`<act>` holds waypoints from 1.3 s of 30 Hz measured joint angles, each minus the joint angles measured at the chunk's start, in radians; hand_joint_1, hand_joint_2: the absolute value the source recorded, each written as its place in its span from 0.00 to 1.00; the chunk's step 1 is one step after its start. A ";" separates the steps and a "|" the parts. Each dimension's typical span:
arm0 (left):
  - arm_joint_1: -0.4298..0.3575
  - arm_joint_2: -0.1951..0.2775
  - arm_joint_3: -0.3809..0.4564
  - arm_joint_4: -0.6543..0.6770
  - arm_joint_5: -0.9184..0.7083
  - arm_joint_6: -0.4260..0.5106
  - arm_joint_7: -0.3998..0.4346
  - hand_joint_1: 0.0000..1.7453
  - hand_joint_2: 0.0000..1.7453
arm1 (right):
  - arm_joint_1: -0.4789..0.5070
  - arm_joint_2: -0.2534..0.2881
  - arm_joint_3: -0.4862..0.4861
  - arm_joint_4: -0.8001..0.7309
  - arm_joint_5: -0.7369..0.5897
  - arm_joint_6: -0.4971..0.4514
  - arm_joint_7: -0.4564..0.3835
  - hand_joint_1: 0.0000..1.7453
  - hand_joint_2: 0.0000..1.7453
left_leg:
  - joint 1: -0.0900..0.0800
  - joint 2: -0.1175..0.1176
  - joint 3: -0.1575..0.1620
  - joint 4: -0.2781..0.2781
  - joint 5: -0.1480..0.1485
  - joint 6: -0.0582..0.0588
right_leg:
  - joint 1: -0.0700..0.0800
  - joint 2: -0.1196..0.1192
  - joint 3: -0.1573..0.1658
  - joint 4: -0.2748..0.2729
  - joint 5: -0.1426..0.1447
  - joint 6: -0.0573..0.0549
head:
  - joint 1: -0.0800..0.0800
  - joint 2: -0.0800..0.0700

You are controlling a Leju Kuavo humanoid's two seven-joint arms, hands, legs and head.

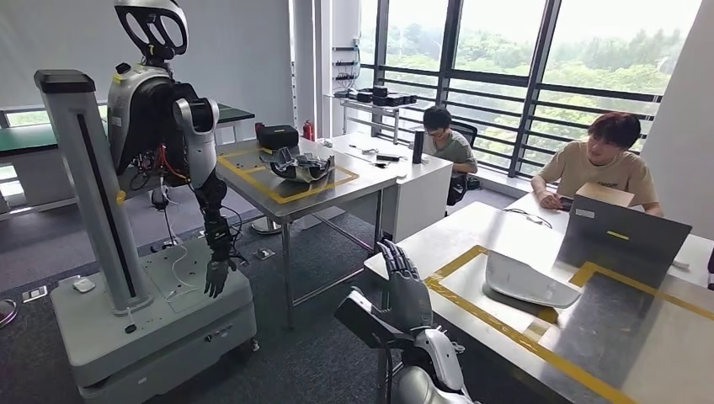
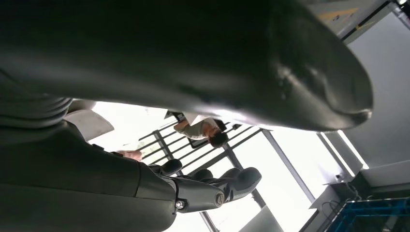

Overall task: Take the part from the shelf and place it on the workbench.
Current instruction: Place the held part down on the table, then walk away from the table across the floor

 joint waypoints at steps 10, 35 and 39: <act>0.001 -0.004 0.001 0.000 -0.002 -0.001 0.005 0.00 0.00 | 0.008 -0.011 0.010 0.000 -0.004 0.004 0.000 0.00 0.00 | -0.007 -0.133 -0.012 0.004 0.010 -0.006 | 0.022 0.125 0.000 -0.101 0.100 -0.040 | 0.000 0.000; 0.012 -0.012 -0.003 0.002 0.005 0.009 -0.018 0.00 0.00 | 0.049 -0.042 0.063 -0.018 -0.037 -0.012 0.017 0.00 0.00 | -0.002 -0.067 -0.007 0.001 0.010 0.009 | 0.010 0.038 -0.093 0.154 -0.025 -0.003 | 0.001 0.000; 0.015 -0.010 -0.002 0.001 0.010 0.010 -0.016 0.00 0.00 | 0.045 -0.047 0.072 -0.031 -0.039 -0.012 0.019 0.00 0.00 | -0.003 -0.119 -0.016 0.002 0.021 -0.004 | 0.013 0.117 0.025 -0.087 0.070 -0.025 | 0.001 0.000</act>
